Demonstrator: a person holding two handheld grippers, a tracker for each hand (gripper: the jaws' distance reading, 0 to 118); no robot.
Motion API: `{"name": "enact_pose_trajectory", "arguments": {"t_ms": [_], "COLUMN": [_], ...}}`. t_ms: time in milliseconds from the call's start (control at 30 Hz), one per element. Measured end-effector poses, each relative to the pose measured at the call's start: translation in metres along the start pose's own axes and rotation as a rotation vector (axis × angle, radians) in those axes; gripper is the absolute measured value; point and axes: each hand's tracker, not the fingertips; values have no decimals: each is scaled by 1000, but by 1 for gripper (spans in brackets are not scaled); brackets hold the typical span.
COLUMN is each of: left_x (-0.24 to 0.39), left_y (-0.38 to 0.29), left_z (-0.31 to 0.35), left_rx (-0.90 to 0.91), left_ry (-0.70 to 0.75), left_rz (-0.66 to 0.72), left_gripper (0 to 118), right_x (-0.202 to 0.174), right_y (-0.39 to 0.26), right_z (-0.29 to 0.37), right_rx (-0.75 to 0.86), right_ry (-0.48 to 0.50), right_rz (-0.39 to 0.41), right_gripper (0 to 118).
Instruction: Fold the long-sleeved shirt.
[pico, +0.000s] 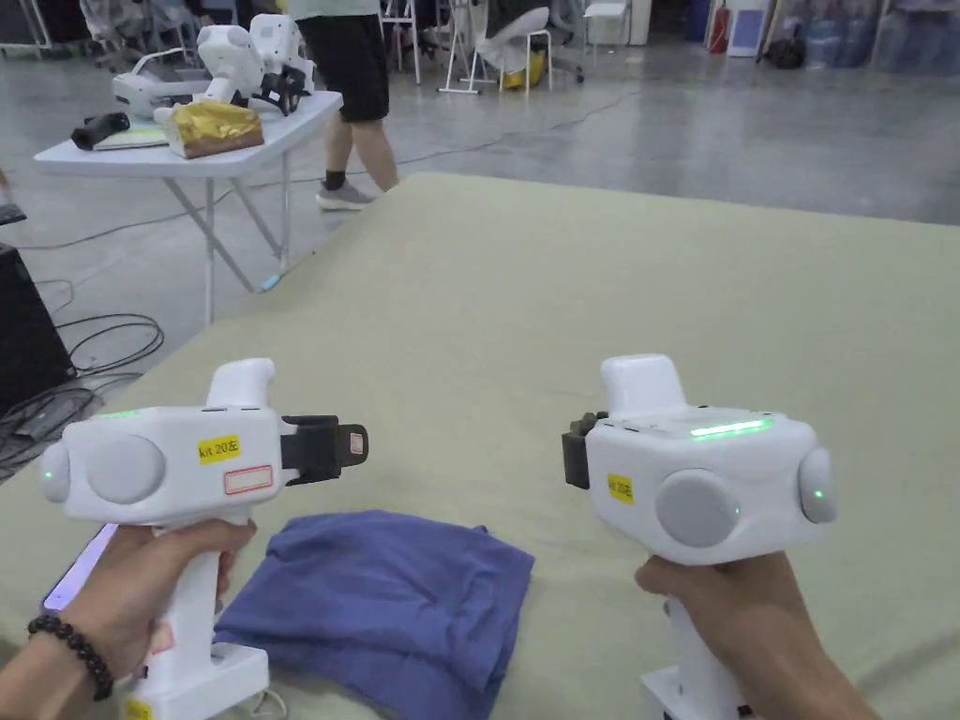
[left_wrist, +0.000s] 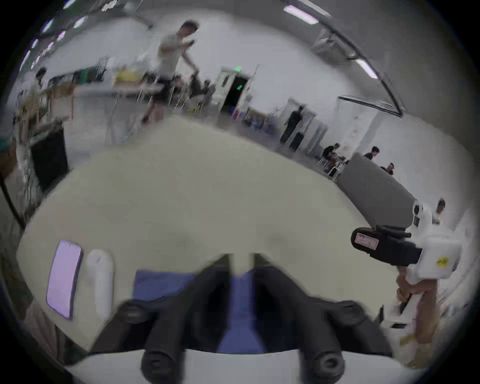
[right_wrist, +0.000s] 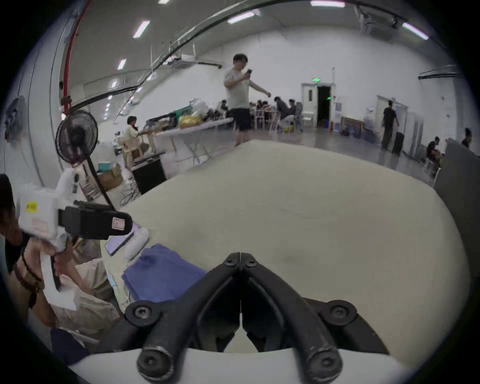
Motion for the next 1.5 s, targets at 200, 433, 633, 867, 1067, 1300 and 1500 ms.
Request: {"name": "enact_pose_trajectory", "arguments": {"t_ms": [200, 433, 633, 867, 1067, 1300, 1500], "left_x": [177, 294, 328, 298, 286, 289, 292], "left_y": [-60, -109, -173, -195, -249, -269, -267], "left_z": [36, 36, 30, 75, 89, 88, 86], "left_rx": [170, 274, 355, 465, 556, 486, 477], "left_ry": [-19, 13, 117, 169, 198, 142, 139], "left_rz": [-152, -193, -389, -264, -355, -375, -385], "left_gripper": [0, 0, 0, 0, 0, 0, 0], "right_x": [86, 189, 201, 175, 151, 152, 152], "right_y": [-1, -48, -76, -118, -153, -165, -162], "right_z": [98, 196, 221, 241, 257, 256, 258], "right_rx": [104, 172, 242, 379, 466, 439, 438], "right_ry": [-201, -505, -551, -552, -685, -678, -687], "right_rz": [-29, -120, -120, -111, 17, -13, -17], "right_gripper": [0, 0, 0, 0, 0, 0, 0]}}
